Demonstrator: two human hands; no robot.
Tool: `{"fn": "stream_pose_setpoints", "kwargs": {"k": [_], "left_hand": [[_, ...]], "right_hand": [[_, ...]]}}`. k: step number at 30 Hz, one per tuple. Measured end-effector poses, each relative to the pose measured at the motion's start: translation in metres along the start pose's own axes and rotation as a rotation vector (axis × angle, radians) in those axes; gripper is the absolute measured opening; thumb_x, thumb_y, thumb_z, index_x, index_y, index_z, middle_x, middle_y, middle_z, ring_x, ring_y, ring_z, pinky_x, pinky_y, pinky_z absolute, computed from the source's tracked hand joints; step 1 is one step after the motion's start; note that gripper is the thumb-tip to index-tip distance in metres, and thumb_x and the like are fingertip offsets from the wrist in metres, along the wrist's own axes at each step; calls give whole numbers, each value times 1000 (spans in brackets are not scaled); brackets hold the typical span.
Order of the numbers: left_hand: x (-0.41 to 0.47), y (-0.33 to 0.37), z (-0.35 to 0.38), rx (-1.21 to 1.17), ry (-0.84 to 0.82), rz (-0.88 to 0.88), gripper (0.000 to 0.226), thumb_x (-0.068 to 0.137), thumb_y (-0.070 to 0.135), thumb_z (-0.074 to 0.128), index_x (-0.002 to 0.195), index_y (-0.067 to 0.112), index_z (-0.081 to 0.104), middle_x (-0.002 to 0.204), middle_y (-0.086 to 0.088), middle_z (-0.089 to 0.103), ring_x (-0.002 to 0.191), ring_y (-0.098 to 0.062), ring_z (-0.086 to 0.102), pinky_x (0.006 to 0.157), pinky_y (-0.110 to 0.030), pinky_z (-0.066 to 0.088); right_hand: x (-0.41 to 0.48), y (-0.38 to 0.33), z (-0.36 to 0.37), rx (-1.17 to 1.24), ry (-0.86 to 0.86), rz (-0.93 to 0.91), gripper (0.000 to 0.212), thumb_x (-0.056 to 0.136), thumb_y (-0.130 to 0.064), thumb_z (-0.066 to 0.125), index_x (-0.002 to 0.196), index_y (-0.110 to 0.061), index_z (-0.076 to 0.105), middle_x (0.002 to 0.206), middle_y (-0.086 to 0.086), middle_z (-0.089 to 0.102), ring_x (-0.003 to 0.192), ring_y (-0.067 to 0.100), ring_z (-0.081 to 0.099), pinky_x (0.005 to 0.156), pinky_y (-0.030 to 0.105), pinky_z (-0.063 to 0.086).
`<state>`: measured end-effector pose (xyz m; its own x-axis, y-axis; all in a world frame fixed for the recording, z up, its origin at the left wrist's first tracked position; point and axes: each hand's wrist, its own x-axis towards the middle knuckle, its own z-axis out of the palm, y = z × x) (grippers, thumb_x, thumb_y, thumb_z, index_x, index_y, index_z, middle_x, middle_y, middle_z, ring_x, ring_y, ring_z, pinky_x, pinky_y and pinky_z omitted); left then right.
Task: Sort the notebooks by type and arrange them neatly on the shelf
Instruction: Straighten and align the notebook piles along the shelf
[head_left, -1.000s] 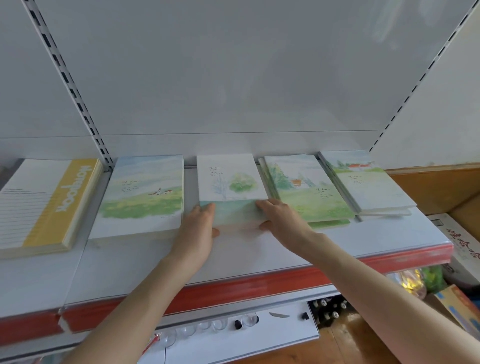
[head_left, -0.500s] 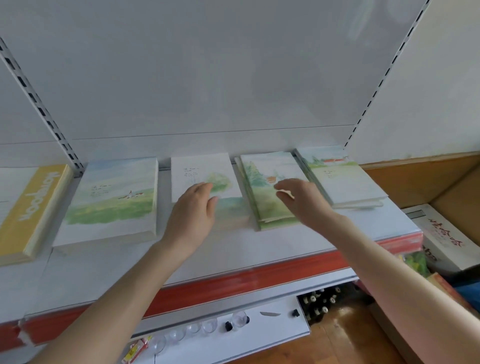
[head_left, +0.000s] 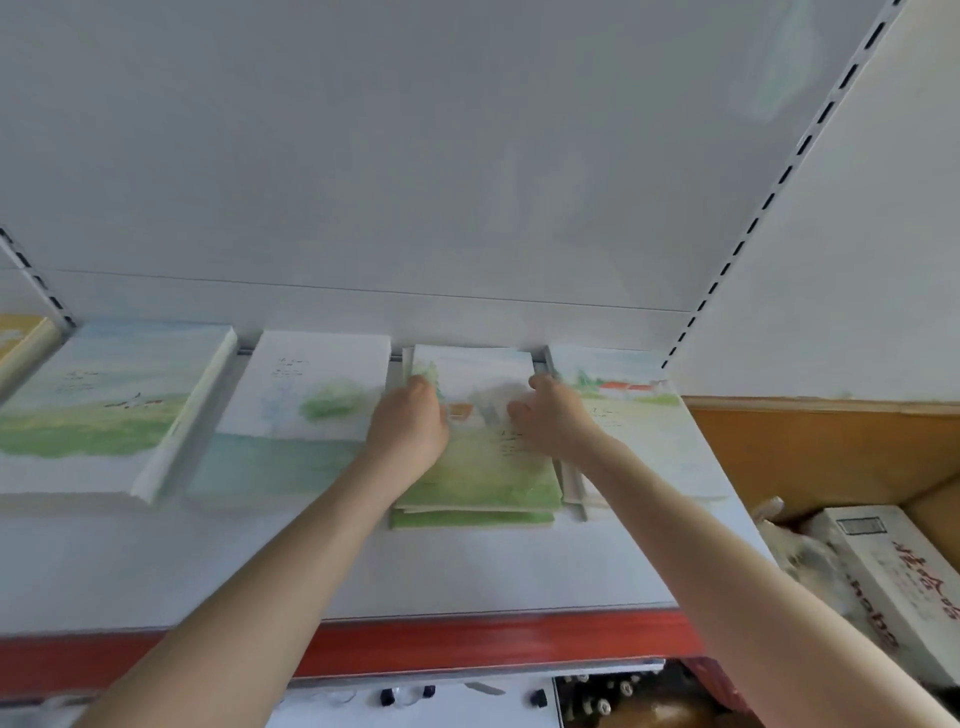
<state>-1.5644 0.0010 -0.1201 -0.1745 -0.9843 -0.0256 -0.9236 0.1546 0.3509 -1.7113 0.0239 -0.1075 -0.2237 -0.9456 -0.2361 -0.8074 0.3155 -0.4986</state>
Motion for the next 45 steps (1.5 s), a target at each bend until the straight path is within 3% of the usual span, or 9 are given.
{"fn": "stream_pose_setpoints", "kwargs": {"k": [2,6,10,16,20,27,36,41,45], "left_hand": [[1,5,3,-21,10,-57,27,97,18,41,113,-3,46,116,-21,57,109,-37,53,81,-38,40],[4,7,6,-43,43,-156,26,97,17,41,115,-1,45,116,-19,57,108,-37,54,78,-37,41],[5,5,8,-25,59,-156,24,97,18,41,113,0,46,113,-18,58,106,-36,54,73,-35,38],[-6,5,0,-42,-3,-25,28,98,24,41,109,-2,45,111,-22,57,104,-38,53,75,-36,38],[-40,-8,-13,-42,-212,82,45,85,45,59,104,8,43,102,-10,52,97,-27,51,73,-32,38],[-68,-17,-7,53,-298,210,70,75,36,74,127,6,38,120,-16,40,114,-28,43,94,-31,38],[-65,-17,0,-28,-219,195,44,83,25,68,113,5,43,117,-17,38,106,-32,48,92,-34,40],[-68,-12,5,57,-186,158,42,87,22,64,115,3,40,133,-35,28,117,-42,45,92,-35,38],[-70,-14,3,32,-134,179,41,84,21,67,115,6,44,112,-20,43,103,-35,50,84,-33,40]], "right_hand": [[3,1,1,15,-25,-3,31,94,-16,41,119,2,42,103,14,52,86,25,44,69,26,34],[6,-1,3,-23,8,-43,39,95,-16,39,131,0,34,121,17,53,106,32,51,77,31,39],[10,-1,8,-88,44,-92,39,95,-13,36,132,-2,33,120,17,55,104,33,53,73,32,37],[0,0,5,-46,-82,-93,42,95,-27,40,130,-3,36,128,18,48,112,32,48,80,33,38],[-43,13,-13,-100,-223,-163,59,88,-41,57,133,-9,36,129,12,47,116,28,47,91,34,41],[-71,26,3,-267,-191,-321,87,77,-29,73,144,-14,19,140,10,35,121,27,43,95,30,38],[-64,23,10,-306,-103,-311,58,86,-20,63,134,-10,33,130,15,44,111,34,50,89,37,44],[-65,23,15,-299,-80,-289,54,86,-17,61,132,-9,35,130,16,44,112,34,49,91,39,43],[-63,19,10,-256,-91,-257,59,82,-19,69,130,-7,36,123,16,48,108,34,50,87,39,44]]}}
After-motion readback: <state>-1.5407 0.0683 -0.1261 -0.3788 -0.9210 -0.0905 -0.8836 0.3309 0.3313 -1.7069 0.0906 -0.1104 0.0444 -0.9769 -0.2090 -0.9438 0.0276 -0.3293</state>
